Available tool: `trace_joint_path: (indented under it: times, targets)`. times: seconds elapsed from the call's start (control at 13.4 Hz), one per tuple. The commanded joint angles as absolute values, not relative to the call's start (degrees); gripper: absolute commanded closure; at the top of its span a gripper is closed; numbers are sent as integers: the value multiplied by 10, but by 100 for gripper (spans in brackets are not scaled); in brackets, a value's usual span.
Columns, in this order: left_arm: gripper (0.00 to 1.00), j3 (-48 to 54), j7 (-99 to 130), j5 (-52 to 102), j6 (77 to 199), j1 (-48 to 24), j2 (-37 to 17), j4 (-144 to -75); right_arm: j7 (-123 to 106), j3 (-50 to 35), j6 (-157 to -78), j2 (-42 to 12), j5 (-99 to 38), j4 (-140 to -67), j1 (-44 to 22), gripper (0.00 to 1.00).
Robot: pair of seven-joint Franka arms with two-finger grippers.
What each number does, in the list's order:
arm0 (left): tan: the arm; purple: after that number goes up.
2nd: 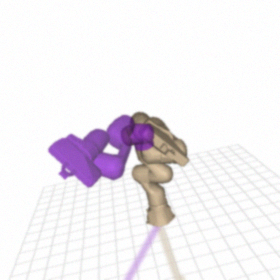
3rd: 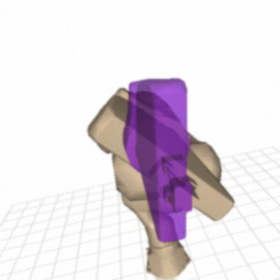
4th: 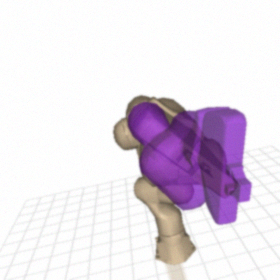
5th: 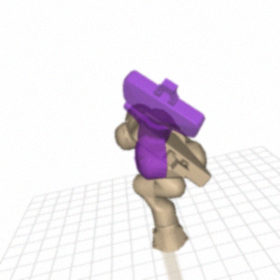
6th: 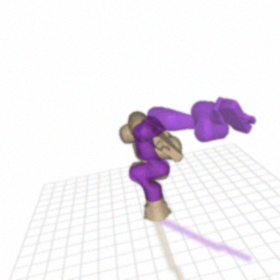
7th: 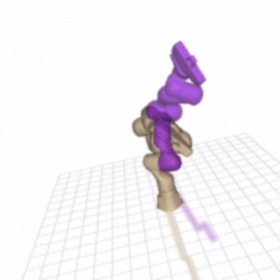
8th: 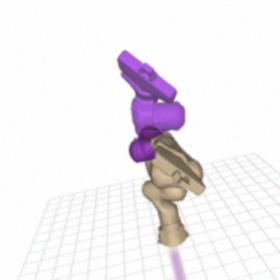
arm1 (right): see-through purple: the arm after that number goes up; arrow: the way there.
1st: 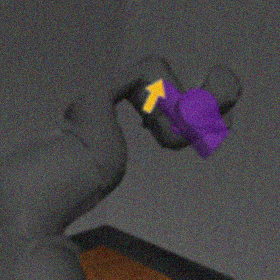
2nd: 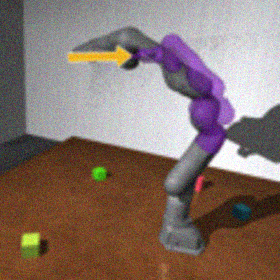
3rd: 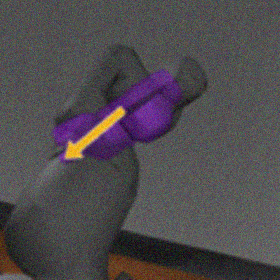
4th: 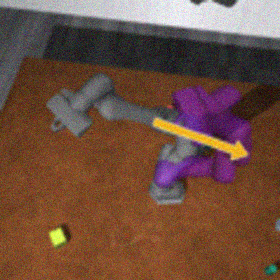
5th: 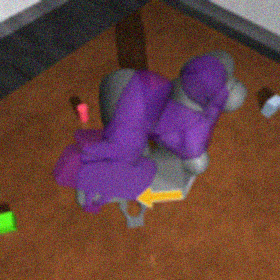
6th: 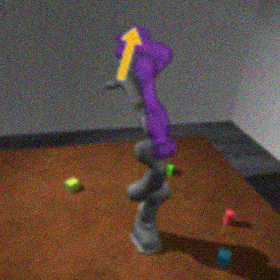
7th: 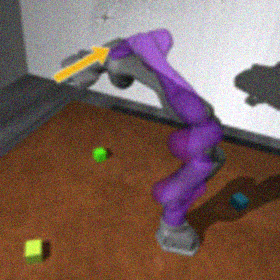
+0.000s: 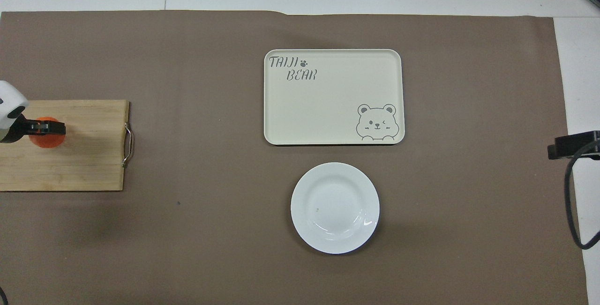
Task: Place orange and plate with both arms
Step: 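Lift the orange off the board with the left gripper, then carry the orange with the left gripper over the white plate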
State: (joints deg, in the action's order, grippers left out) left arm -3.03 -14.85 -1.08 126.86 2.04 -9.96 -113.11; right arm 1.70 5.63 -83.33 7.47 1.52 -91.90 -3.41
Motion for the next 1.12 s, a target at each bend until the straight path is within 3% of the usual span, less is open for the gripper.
trace_joint_path:
  times: [0.0, 0.45, 0.6, 1.04]
  targets:
    - [100, -36, -132, -13, 1182, -66, -47, -1128, 1, 54, -841, 89, 20, -936, -27, 0]
    - [100, -25, -93, 8, 1167, -276, -32, -1099, -1, 55, -842, 92, 19, -942, -27, 0]
    - [100, -25, -63, 69, 1186, -305, -42, -1085, -1, 55, -842, 92, 19, -942, -27, 0]
    - [100, 10, 128, 135, 1309, -432, -123, -1087, -1, 56, -842, 92, 19, -942, -27, 0]
